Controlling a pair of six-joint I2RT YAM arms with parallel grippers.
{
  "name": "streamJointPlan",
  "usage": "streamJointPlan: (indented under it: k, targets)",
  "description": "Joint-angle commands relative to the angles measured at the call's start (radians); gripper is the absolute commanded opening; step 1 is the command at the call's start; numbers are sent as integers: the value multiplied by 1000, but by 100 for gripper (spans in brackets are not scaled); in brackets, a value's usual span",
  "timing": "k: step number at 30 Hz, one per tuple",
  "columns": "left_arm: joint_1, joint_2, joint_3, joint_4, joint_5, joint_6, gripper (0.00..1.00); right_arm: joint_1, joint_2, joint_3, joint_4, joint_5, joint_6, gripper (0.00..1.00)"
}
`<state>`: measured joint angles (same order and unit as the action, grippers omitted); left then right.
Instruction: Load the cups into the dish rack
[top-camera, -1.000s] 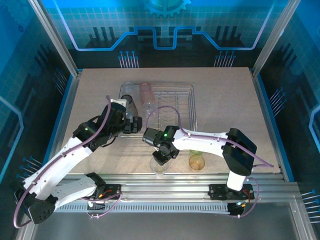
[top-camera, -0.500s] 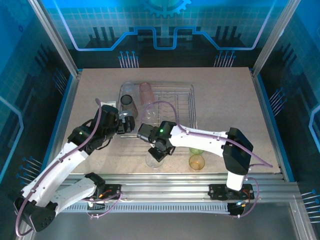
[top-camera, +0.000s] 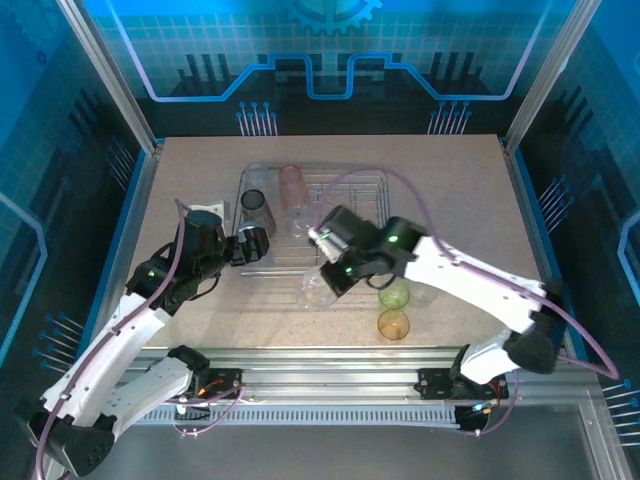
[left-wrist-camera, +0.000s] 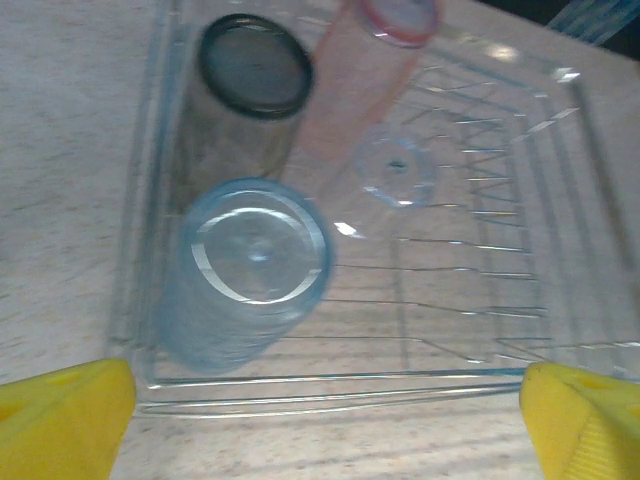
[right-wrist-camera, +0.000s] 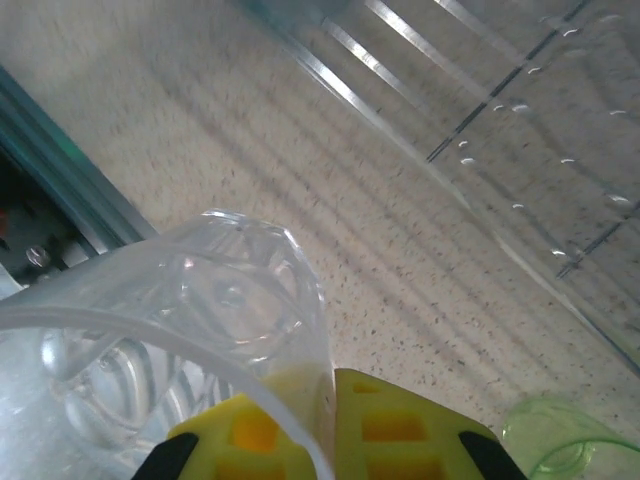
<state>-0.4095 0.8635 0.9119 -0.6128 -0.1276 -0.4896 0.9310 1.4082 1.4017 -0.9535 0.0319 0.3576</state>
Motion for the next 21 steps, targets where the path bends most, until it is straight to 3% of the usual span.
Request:
streamJointPlan:
  k: [1,6,12,16,21]
  targets:
    - [6,-8,-29,182,221,-9,99,-135,-148,-99,114,-146,12,0]
    - [6,14,-74,437,535,-49,99,-396,-337,-252,270,-371,104,0]
    - [5,69,-94,701,786,-133,100,-592,-444,-361,465,-601,241,0]
    - [3,107,-85,821,864,-188,99,-662,-471,-435,663,-739,380,0]
    - [-14,148,-60,864,894,-200,99,-667,-460,-475,840,-810,491,0]
